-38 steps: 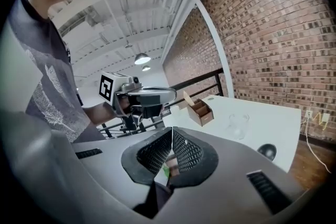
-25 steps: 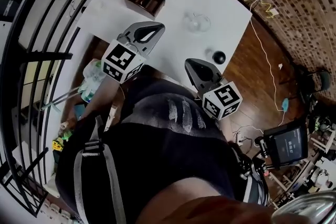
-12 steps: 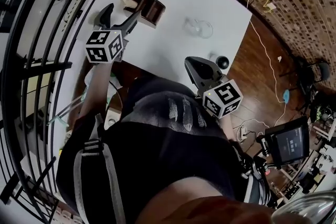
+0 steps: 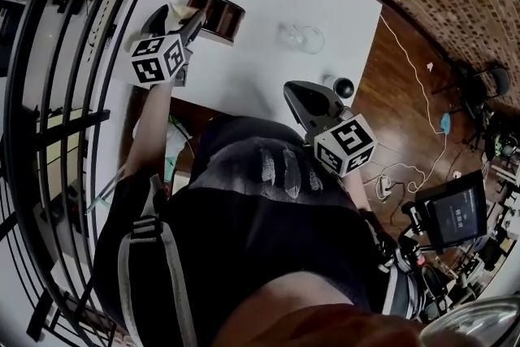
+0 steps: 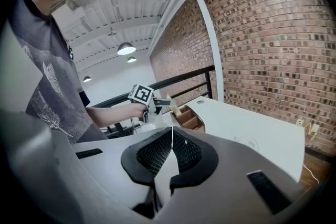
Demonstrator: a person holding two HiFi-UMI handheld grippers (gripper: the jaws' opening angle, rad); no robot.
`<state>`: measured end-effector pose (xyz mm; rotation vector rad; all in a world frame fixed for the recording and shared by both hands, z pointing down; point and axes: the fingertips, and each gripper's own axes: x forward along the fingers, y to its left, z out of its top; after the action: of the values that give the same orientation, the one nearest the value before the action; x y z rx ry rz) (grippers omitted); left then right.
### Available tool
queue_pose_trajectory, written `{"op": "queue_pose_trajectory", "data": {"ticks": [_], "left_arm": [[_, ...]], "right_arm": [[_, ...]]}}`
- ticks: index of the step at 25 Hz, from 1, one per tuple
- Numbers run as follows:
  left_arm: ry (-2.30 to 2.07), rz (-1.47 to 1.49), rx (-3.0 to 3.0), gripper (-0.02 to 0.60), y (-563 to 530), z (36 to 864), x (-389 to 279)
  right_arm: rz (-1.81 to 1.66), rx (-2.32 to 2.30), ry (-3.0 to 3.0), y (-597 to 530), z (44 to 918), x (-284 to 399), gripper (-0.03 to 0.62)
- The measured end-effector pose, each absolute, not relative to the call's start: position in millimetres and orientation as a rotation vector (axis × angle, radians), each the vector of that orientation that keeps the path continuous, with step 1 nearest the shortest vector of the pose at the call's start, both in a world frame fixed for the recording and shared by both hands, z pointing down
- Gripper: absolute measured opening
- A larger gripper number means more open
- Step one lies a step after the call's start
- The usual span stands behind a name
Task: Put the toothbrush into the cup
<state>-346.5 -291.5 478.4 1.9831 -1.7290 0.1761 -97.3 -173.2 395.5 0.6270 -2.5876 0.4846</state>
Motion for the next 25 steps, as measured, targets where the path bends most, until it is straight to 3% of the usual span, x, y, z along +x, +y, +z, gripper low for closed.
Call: {"op": "queue_pose_trajectory", "data": {"ticks": [4, 6, 8, 25], "left_arm": [[-1.725, 0.201, 1.980, 0.295, -297.7, 489.5, -348.4], [-1.721, 0.217, 1.997, 0.152, -299.5, 493.0, -347.7], [-1.732, 0.233, 2.012, 0.109, -299.7, 491.9, -348.5], [-1.860, 0.238, 2.154, 0.097, -299.3, 419.7, -338.8]], "right_arm": [[0.491, 0.648, -2.583, -173.4, 395.3, -94.3, 0.002], [0.496, 0.655, -2.584, -173.2, 395.3, -93.1, 0.002], [0.500, 0.654, -2.589, -173.4, 395.4, -93.0, 0.002], [0.513, 0.704, -2.641, -173.4, 391.1, -72.6, 0.002]]}}
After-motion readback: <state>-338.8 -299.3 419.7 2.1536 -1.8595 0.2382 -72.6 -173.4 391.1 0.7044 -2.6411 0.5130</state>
